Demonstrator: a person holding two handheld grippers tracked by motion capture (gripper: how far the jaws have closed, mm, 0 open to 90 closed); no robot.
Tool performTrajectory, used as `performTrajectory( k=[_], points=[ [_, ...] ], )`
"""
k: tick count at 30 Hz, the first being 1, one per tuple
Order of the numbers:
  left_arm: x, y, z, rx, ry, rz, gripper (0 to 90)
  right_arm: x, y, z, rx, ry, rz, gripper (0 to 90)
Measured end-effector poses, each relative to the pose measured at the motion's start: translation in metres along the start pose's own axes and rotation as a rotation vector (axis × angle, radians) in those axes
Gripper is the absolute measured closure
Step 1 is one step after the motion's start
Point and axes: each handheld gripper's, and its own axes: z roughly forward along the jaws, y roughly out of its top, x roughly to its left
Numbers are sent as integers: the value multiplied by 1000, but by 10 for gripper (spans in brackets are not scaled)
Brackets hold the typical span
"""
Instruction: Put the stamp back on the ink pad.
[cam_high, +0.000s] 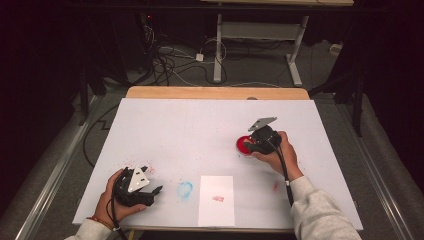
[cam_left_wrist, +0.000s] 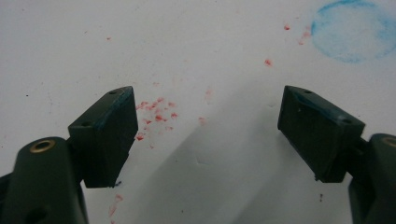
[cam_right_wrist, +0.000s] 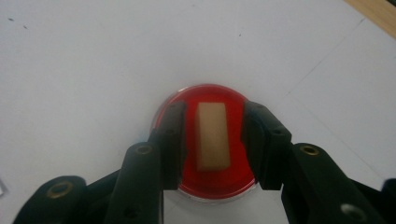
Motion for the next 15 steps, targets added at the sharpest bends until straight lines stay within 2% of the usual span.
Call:
performTrajectory(
  k=[5, 15],
  points=[
    [-1, 0, 0, 1, 0, 3, 197, 3, 3, -12, -73, -24, -3, 537],
    [0, 0, -1, -1, 0, 2, 197, 9, 5, -33, -201, -32, -7, 394]
  ],
)
